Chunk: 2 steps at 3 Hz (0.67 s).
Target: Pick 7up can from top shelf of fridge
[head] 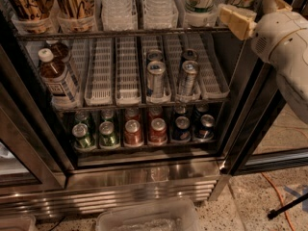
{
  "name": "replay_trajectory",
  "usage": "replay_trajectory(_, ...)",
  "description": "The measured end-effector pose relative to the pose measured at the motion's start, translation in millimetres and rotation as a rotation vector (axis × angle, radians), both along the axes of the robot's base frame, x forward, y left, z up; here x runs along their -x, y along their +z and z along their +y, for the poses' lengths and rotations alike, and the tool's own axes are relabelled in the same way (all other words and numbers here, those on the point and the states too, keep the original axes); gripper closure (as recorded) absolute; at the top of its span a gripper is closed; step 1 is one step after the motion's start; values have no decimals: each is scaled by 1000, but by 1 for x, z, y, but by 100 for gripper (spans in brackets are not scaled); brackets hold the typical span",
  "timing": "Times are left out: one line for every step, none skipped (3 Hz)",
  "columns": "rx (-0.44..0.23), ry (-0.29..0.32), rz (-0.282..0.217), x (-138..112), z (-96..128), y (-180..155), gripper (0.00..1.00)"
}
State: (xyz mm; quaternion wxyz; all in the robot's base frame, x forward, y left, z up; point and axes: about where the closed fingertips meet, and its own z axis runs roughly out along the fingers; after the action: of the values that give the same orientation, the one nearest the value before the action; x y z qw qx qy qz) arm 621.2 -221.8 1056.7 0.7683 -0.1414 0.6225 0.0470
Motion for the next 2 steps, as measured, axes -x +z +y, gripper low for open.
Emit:
replay_trajectory(2,0,2,-4,0,0,27)
replay_trajectory(1,-2,6,-5,-1,-1,27)
